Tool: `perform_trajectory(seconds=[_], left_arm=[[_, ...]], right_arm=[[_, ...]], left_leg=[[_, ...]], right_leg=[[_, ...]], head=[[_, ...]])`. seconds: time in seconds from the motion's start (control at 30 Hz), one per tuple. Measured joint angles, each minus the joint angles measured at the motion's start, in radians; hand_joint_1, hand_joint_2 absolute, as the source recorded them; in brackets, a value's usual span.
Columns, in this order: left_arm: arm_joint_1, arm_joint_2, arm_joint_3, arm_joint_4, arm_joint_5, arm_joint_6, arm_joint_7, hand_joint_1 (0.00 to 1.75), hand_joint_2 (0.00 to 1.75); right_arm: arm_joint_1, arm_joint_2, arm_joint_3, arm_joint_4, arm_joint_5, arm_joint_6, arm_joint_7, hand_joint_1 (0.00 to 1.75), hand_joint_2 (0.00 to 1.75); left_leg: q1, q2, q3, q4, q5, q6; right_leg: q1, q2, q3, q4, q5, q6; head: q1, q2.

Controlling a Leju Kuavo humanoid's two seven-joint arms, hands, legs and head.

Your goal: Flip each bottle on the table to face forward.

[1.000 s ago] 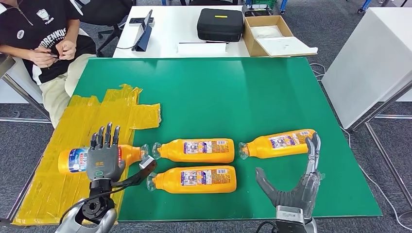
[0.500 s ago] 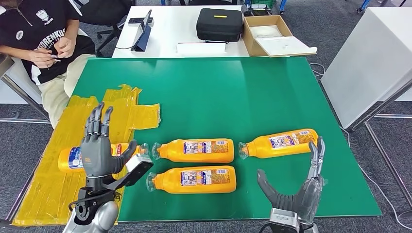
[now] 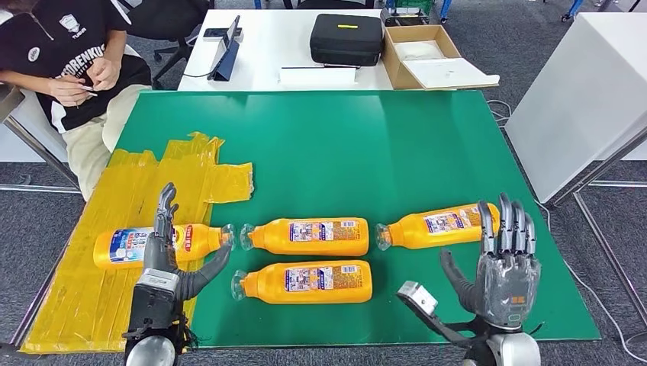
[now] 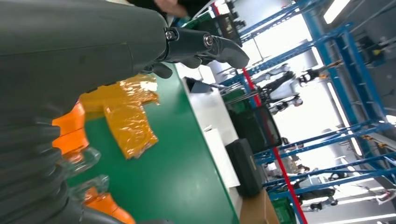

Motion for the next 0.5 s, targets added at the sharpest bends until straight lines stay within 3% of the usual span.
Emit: perform_trajectory(seconds=[0.2, 0.3, 0.5], left_arm=[[0.006, -0.02, 0.02, 0.026, 0.012, -0.01, -0.005, 0.0, 1.75], [0.005, -0.026, 0.03, 0.038, 0.029, -0.024, -0.013, 0.0, 1.75], [-0.003, -0.031, 0.042, 0.089, 0.054, -0.053, -0.05, 0.0, 1.75]], right_arm=[[-0.054, -0.063, -0.005, 0.084, 0.021, 0.028, 0.02, 0.0, 1.75], [-0.096, -0.092, -0.004, 0.137, -0.009, 0.128, 0.013, 0.0, 1.75], [-0.229, -0.155, 0.019, 0.328, -0.091, 0.352, -0.078, 0.0, 1.75]], left_leg=[[0.0, 0.0, 0.0, 0.0, 0.0, 0.0], [0.001, 0.001, -0.001, 0.0, 0.0, 0.0], [0.0, 0.0, 0.0, 0.0, 0.0, 0.0]], right_leg=[[0.0, 0.0, 0.0, 0.0, 0.0, 0.0], [0.001, 0.0, -0.001, 0.0, 0.0, 0.0], [0.0, 0.0, 0.0, 0.0, 0.0, 0.0]], head=[[0.0, 0.0], [0.0, 0.0], [0.0, 0.0]])
